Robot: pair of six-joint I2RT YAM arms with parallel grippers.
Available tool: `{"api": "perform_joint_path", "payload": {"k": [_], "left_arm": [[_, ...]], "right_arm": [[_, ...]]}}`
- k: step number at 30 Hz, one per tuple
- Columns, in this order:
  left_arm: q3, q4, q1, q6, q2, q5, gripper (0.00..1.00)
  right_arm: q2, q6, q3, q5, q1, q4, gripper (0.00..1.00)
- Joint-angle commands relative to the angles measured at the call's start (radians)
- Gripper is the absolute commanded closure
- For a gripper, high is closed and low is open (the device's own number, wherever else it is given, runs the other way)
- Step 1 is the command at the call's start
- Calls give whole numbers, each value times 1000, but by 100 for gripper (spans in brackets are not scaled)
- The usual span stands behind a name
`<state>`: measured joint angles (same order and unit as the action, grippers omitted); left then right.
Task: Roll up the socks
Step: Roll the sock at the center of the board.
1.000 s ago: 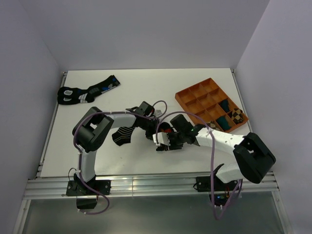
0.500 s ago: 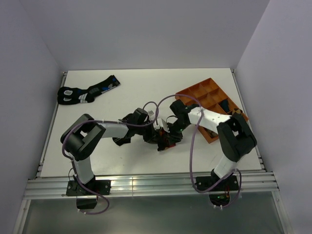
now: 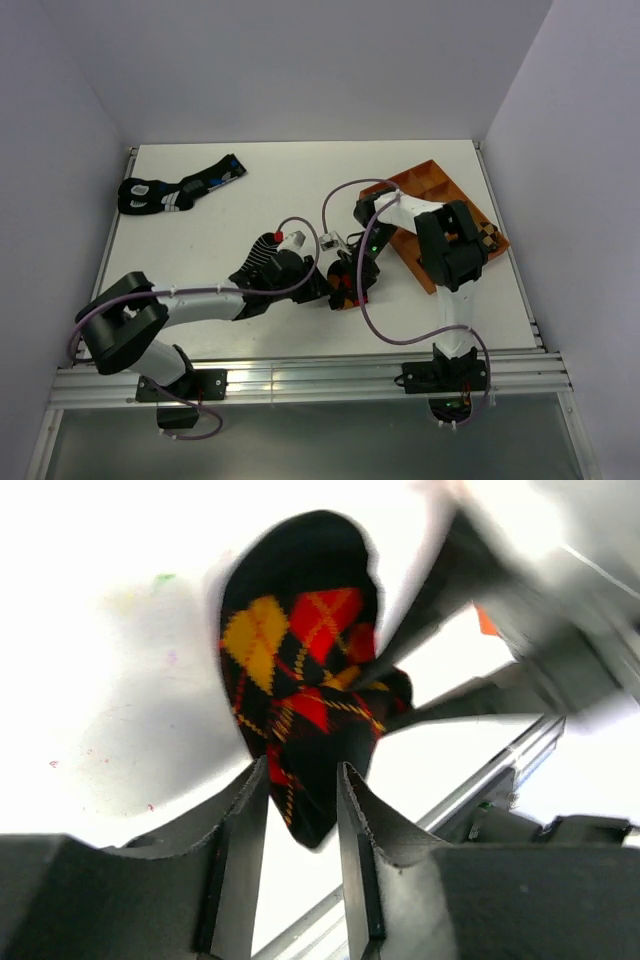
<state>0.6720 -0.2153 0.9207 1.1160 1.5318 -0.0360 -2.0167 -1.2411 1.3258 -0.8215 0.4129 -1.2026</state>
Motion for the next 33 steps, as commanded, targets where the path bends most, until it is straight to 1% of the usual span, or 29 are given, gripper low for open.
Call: {"api": "perform_joint_path", "payload": {"k": [1,3,4,5,6,8,9,13,16,18,19,23,31,33], "left_arm": [[-47,-97,75,-170,-105,226,62],[-75,-181,92,-238,-125,258,60],[-95,-194,105,-295,-142,280,59],[-106,-228,110,-329,-148,272,59],[-120,-280,113,-407,-148,251,59],[-126,-324,125,-484,-136,226,58],[-121,-352,133,-548,-113,200,58],[-94,-403,148,-631,-56,137,56],[-69,-433,148,-671,-26,58,53],[-34,-406,148,-697,10,45,53],[-29,-401,148,-702,19,9,53],[-29,-412,148,-713,44,-28,53],[-31,-424,145,-752,94,-19,52],[-31,-446,139,-752,111,-45,52]], "right_arm": [[-53,-21,32,47,-11,-86,73],[-79,-14,50,47,-11,-98,73],[-89,-6,56,48,-13,-106,73],[-106,-3,64,48,-14,-110,73],[-114,5,75,48,-14,-118,73],[-131,12,84,51,-16,-121,73],[-137,18,87,50,-14,-123,72],[-162,23,107,47,-16,-143,73],[-168,38,108,50,-16,-135,73],[-178,32,119,48,-17,-153,73],[-181,34,121,44,-19,-156,73],[-188,37,128,39,-20,-160,73],[-200,11,159,33,-23,-199,73],[-203,11,164,30,-23,-204,74]]}}
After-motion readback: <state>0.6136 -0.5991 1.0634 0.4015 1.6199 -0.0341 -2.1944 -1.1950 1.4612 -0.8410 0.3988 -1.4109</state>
